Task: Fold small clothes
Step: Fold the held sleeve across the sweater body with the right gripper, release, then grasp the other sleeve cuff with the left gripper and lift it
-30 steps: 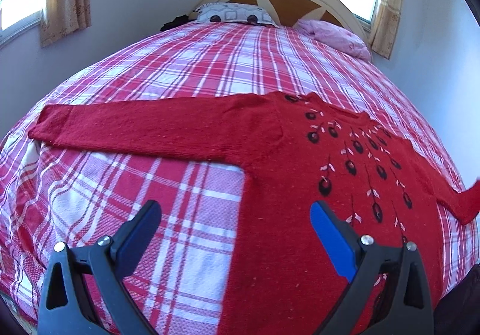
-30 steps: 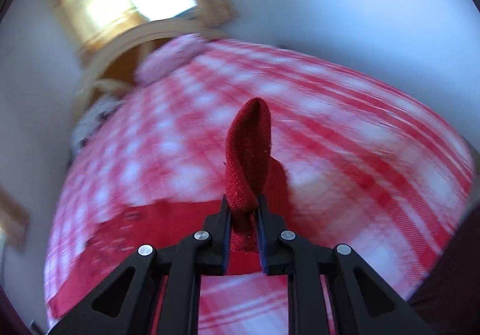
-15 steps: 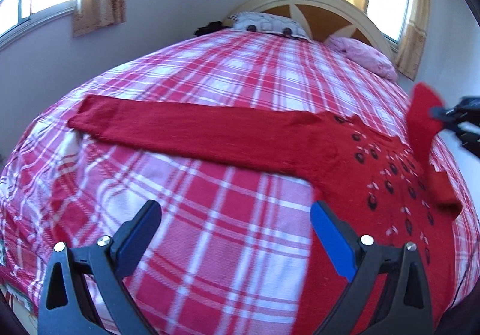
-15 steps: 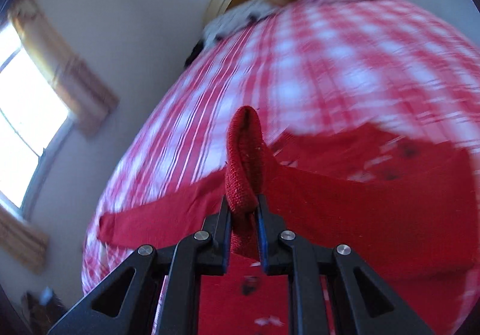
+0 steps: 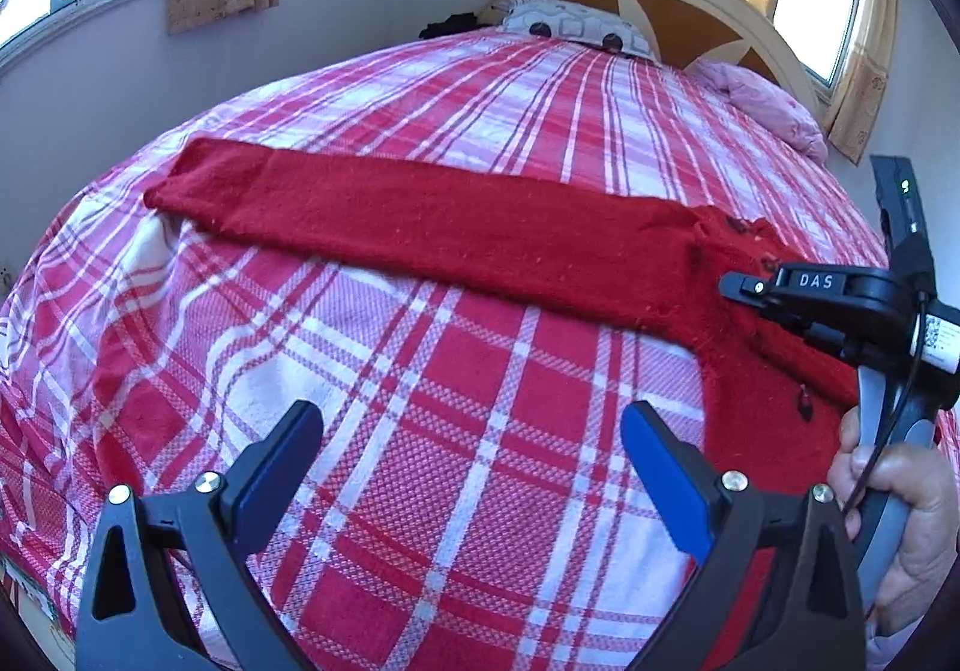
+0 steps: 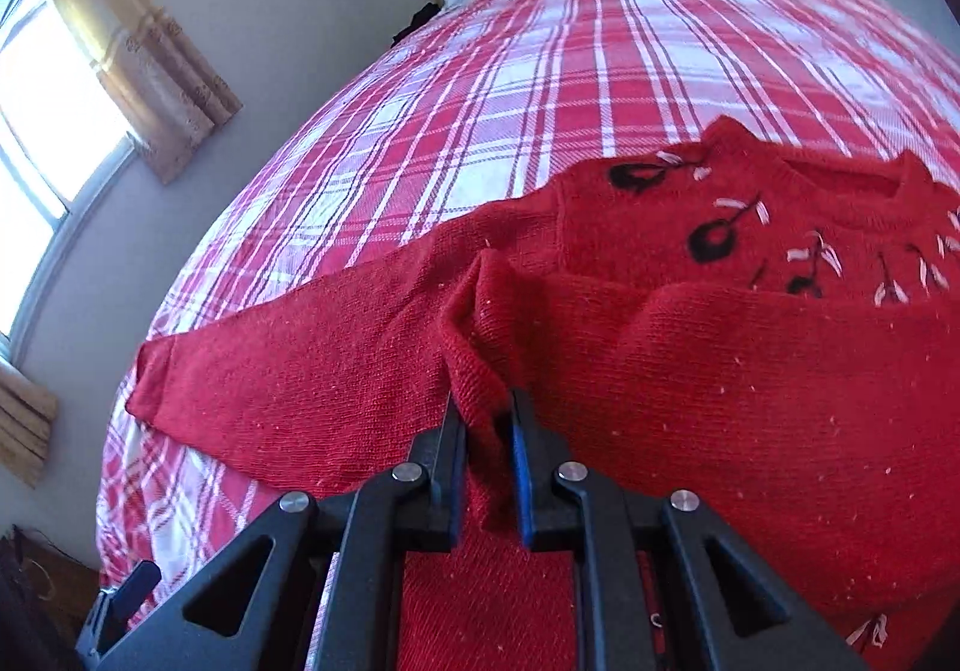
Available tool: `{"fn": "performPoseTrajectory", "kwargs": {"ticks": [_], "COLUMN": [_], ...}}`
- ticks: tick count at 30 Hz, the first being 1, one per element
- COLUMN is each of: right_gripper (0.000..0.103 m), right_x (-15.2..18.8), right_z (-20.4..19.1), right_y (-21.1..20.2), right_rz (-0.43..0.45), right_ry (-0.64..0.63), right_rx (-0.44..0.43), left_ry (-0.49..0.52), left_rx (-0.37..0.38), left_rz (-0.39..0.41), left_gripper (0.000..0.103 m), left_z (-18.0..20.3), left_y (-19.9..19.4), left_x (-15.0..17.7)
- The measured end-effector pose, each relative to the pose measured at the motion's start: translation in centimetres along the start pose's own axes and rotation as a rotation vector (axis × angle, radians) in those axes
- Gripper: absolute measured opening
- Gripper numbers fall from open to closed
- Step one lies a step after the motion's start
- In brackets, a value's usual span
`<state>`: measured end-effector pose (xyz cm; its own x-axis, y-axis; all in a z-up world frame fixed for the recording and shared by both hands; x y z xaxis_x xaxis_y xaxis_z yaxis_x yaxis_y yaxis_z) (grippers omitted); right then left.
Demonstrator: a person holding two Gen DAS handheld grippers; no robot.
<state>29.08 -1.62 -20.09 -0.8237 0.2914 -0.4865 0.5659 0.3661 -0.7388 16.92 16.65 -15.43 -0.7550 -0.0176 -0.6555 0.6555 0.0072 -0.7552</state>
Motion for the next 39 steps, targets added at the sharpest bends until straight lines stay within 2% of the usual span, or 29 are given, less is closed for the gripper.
{"fn": "performPoseTrajectory", "kwargs": {"ticks": [3, 4, 5, 6, 7, 9, 11, 14, 17, 18, 21, 23, 24, 25, 26, 27, 28, 29, 32, 35, 39], "right_gripper": [0.019, 0.036, 0.05, 0.073, 0.075, 0.075, 0.075, 0.075, 0.075, 0.074, 0.056, 0.055, 0.046, 0.044, 0.044, 0.044, 0.044, 0.045, 0.046, 0.046, 0.046], "right_x": [0.5, 0.7, 1.0, 1.1, 1.1, 0.4, -0.9, -3.3, -4.9, -5.1, -3.7, -2.1, -1.6, -1.1, -0.8, -0.5, -0.5, -0.6, -1.7, -2.8, -3.0], "right_z": [-0.6, -1.2, -2.2, -2.8, -3.1, -3.1, -1.9, 3.6, 10.7, 14.1, 21.6, 26.3, 28.0, 29.9, 30.7, 31.2, 31.5, 31.4, 28.5, 22.8, 13.7], "right_y": [0.1, 0.1, 0.0, -0.2, -0.6, -2.2, -4.9, -10.1, -13.9, -15.2, -17.2, -17.9, -18.6, -19.4, -19.9, -20.4, -20.9, -21.6, -23.0, -22.5, -17.8], "right_rz": [0.039, 0.039, 0.018, -0.002, -0.016, -0.001, 0.071, 0.188, 0.269, 0.28, 0.239, 0.203, 0.217, 0.24, 0.253, 0.273, 0.287, 0.312, 0.389, 0.407, 0.293], "right_ry": [-0.037, -0.059, -0.084, -0.09, -0.09, -0.079, -0.064, 0.009, 0.084, 0.11, 0.205, 0.267, 0.277, 0.298, 0.32, 0.366, 0.392, 0.399, 0.318, 0.229, 0.077], "right_rx": [0.004, -0.012, -0.072, -0.107, -0.127, -0.156, -0.161, -0.122, -0.002, 0.042, 0.139, 0.199, 0.225, 0.273, 0.268, 0.216, 0.211, 0.252, 0.288, 0.175, 0.022], "left_ry": [-0.005, -0.006, -0.005, -0.002, 0.007, 0.028, 0.048, 0.062, 0.063, 0.063, 0.067, 0.079, 0.086, 0.094, 0.1, 0.104, 0.107, 0.109, 0.111, 0.11, 0.12], "left_rx": [0.005, 0.007, 0.008, 0.008, 0.007, -0.002, -0.017, -0.028, -0.036, -0.036, -0.018, -0.005, -0.003, -0.003, -0.004, -0.003, -0.001, 0.002, -0.007, -0.025, -0.033], "left_rz": [-0.014, -0.017, -0.021, -0.024, -0.025, -0.02, -0.008, 0.007, 0.019, 0.017, -0.008, -0.013, -0.011, -0.008, -0.008, -0.011, -0.016, -0.021, -0.021, -0.013, -0.003], "left_gripper": [0.102, 0.102, 0.102, 0.102, 0.102, 0.102, 0.102, 0.102, 0.102, 0.102, 0.102, 0.102, 0.102, 0.102, 0.102, 0.102, 0.102, 0.102, 0.102, 0.102, 0.102], "left_z": [0.0, 0.0, 0.1, 0.2, 0.4, 0.7, 0.8, 0.8, 0.8, 0.9, 1.8, 2.8, 3.2, 3.7, 4.0, 4.3, 4.6, 4.8, 4.9, 4.8, 5.2], "left_y": [0.4, 0.5, 0.6, 0.6, 0.5, 0.2, -0.2, -0.7, -0.7, -0.6, 0.0, 0.1, 0.0, -0.1, -0.2, -0.1, -0.1, 0.0, -0.2, -0.5, -0.7], "left_x": [0.3, 0.3, 0.4, 0.4, 0.4, 0.4, 0.2, 0.0, -0.3, -0.3, 0.0, 0.1, 0.2, 0.2, 0.2, 0.2, 0.3, 0.3, 0.3, 0.2, 0.1]}}
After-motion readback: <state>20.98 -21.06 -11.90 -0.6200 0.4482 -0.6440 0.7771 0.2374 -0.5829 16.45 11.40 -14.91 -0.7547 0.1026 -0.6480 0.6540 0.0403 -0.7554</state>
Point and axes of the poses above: each gripper's, at about its wrist camera, not at the fingertips, and y roughly the way its jaws point, z to its right, x to its underside, the point moved 9 cm from there along y, roughly the way its jaws point, and after that the axes turned 11 degrees about y, right-handed, at the moved point
